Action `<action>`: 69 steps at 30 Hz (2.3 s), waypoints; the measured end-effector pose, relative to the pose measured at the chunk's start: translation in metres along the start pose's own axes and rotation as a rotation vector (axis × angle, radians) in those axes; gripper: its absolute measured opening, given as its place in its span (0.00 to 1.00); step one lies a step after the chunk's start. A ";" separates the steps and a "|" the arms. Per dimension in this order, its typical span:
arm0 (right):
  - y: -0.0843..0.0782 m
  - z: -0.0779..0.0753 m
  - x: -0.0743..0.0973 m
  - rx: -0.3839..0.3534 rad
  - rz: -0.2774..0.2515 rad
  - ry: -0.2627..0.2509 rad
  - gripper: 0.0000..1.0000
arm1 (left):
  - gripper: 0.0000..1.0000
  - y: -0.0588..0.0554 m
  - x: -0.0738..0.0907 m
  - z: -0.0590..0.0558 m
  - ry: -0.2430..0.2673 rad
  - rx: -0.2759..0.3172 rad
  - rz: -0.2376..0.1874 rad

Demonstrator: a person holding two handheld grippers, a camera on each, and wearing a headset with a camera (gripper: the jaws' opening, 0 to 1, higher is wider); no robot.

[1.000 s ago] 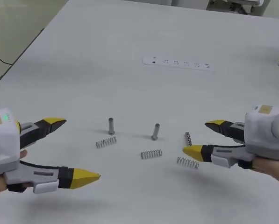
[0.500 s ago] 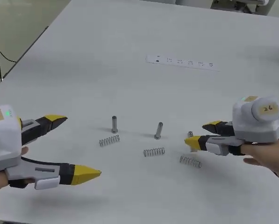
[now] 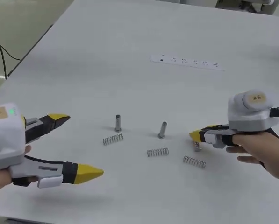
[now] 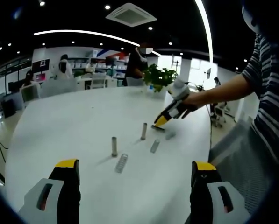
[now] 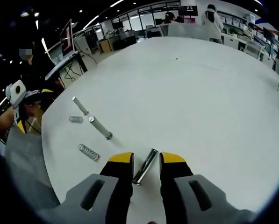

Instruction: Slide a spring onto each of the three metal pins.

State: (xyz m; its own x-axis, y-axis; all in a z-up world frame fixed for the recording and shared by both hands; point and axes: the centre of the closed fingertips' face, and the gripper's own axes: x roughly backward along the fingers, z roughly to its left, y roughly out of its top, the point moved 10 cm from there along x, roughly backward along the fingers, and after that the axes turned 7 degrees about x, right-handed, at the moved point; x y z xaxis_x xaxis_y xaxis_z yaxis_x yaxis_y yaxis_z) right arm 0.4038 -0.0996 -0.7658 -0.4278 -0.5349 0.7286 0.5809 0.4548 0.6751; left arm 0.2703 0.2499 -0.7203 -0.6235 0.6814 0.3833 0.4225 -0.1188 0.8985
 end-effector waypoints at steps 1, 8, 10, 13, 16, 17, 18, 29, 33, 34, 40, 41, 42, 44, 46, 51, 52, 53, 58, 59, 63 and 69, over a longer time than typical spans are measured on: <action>0.000 0.000 -0.001 -0.016 0.005 -0.001 0.19 | 0.96 0.000 0.000 0.000 0.000 0.000 0.000; 0.000 -0.003 -0.006 -0.062 0.033 -0.022 0.10 | 0.96 -0.001 -0.001 0.000 0.001 0.006 0.005; -0.001 -0.003 -0.008 -0.065 0.043 -0.028 0.10 | 0.96 -0.002 -0.001 0.000 0.001 0.007 0.007; -0.003 -0.002 -0.010 -0.055 0.056 -0.030 0.09 | 0.95 -0.002 -0.001 0.001 0.008 0.002 0.009; -0.004 -0.001 -0.010 -0.054 0.058 -0.036 0.09 | 0.95 -0.002 -0.001 0.001 0.006 0.013 0.003; -0.003 -0.001 -0.010 -0.054 0.058 -0.040 0.08 | 0.95 -0.002 -0.001 0.001 0.006 0.011 0.004; -0.002 -0.001 -0.010 -0.049 0.059 -0.042 0.08 | 0.95 -0.002 -0.002 0.001 0.005 0.009 0.008; -0.002 -0.001 -0.011 -0.057 0.067 -0.059 0.05 | 0.95 0.000 -0.002 0.001 -0.008 0.007 0.015; -0.002 -0.005 -0.006 -0.072 0.024 -0.054 0.05 | 0.95 0.001 -0.002 0.002 -0.007 0.006 0.017; -0.001 -0.005 -0.005 -0.075 0.013 -0.047 0.05 | 0.95 0.001 -0.002 0.002 -0.008 0.006 0.017; 0.001 -0.004 0.002 -0.049 -0.031 -0.052 0.05 | 0.95 0.003 -0.003 0.004 -0.010 -0.001 0.017; 0.002 -0.004 0.002 -0.047 -0.042 -0.051 0.05 | 0.95 0.005 -0.004 0.003 -0.012 -0.003 0.015; 0.002 -0.003 0.002 -0.044 -0.048 -0.049 0.05 | 0.95 0.005 -0.004 0.003 -0.013 -0.003 0.015; 0.003 -0.002 0.003 -0.041 -0.057 -0.052 0.05 | 0.95 0.007 -0.004 0.004 -0.015 -0.008 0.013; 0.004 -0.001 0.004 -0.034 -0.071 -0.052 0.05 | 0.95 0.008 -0.005 0.004 -0.016 -0.012 0.013; 0.004 0.002 0.007 -0.020 -0.083 -0.052 0.05 | 0.95 0.008 -0.004 0.003 -0.018 -0.014 0.009; 0.004 0.003 0.008 -0.012 -0.087 -0.053 0.05 | 0.95 0.008 -0.004 0.003 -0.017 -0.016 0.009; 0.004 0.003 0.008 -0.009 -0.089 -0.055 0.05 | 0.95 0.008 -0.004 0.003 -0.017 -0.016 0.009; 0.006 0.004 0.012 -0.008 -0.103 -0.060 0.05 | 0.95 0.008 -0.002 0.004 -0.014 -0.014 0.007; 0.006 0.003 0.012 -0.007 -0.105 -0.061 0.05 | 0.95 0.008 -0.002 0.004 -0.013 -0.014 0.006; 0.006 0.004 0.014 0.009 -0.105 -0.063 0.05 | 0.95 0.007 -0.002 0.004 -0.012 -0.015 0.008; 0.003 0.009 0.018 0.054 -0.100 -0.068 0.05 | 0.95 0.006 -0.002 0.003 -0.015 -0.012 0.007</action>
State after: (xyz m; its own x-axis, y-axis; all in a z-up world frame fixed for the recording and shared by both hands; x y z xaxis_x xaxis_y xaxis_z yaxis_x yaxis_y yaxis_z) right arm 0.3920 -0.1015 -0.7500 -0.5289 -0.5309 0.6622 0.4957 0.4401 0.7487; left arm 0.2757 0.2501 -0.7161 -0.6107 0.6914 0.3861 0.4183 -0.1323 0.8986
